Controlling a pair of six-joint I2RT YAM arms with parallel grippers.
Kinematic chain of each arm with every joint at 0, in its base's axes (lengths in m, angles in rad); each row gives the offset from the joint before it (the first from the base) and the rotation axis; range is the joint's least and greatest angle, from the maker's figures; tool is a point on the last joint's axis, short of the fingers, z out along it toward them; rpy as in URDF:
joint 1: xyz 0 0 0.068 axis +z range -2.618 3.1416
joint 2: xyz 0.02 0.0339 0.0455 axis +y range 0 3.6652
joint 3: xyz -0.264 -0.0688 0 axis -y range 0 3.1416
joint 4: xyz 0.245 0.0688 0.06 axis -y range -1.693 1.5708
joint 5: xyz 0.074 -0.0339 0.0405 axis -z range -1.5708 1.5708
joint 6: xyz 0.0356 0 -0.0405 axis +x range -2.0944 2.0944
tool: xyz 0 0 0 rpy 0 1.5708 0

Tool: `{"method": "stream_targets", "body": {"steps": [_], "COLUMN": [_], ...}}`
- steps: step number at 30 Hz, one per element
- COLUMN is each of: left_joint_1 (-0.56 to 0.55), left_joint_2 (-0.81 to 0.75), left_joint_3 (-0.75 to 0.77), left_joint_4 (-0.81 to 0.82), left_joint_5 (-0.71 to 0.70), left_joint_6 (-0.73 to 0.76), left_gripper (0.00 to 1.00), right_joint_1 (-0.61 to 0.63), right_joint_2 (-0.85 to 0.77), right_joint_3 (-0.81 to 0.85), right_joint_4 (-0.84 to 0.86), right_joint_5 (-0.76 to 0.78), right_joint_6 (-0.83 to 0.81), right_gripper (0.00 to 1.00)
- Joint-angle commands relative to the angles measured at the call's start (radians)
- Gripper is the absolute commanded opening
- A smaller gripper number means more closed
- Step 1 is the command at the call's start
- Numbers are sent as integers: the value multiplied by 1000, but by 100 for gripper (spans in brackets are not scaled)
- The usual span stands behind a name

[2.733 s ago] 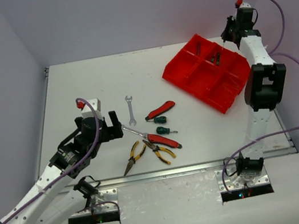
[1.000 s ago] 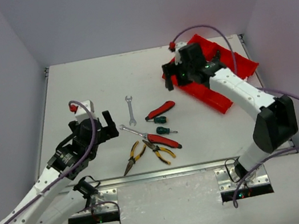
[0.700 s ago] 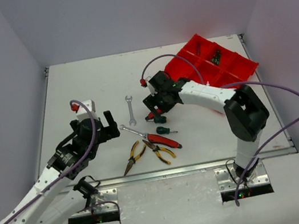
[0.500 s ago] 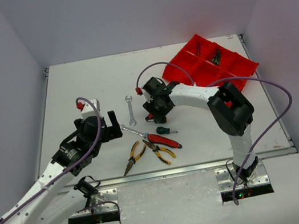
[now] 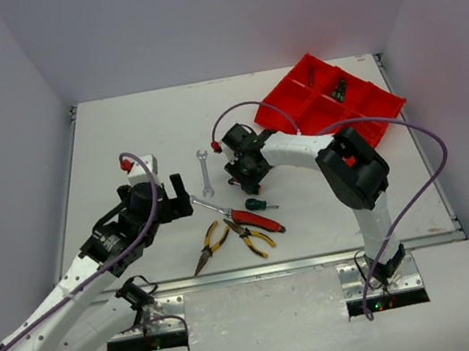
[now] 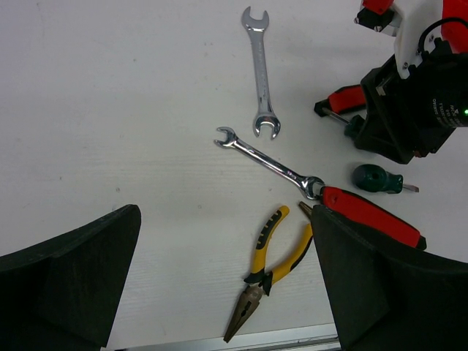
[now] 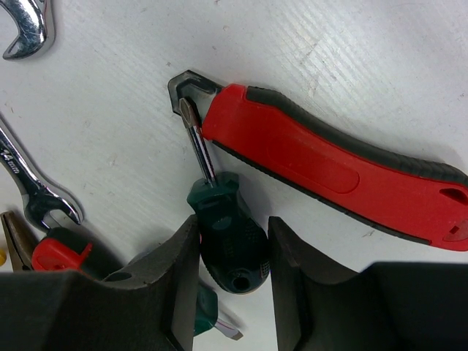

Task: Sort the tools into containers

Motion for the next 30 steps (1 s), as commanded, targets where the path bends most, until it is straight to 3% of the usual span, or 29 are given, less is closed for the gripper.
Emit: {"method": "stream_targets", "body": {"steps": [1,6,11,16,23,30], "left_joint_1": [11,10,10,10,10,9], "left_joint_2": [-11,-23,-50,-89,-140,-191], "left_joint_3": [22,22,20,17,14,3], "left_joint_4": [42,42,42,42,55,74], "left_joint_5": [16,13,11,8,37,71], "left_joint_6": [17,17,15,14,24,38], "left_gripper": [100,100,100,100,100,100], "right_joint_1": [8,0,-120,-460,-816,-844], "right_joint_2": [-63,-164,-278,-333,-227,-63], "right_joint_3": [28,75,111,150,246,402], "right_joint_4": [25,-26,-88,-126,-44,-26], "right_joint_5": [-15,-8,-17,31,229,401], "right_joint_6": [-14,-13,32,157,363,361], "right_gripper": [14,2,0,0,0,0]}}
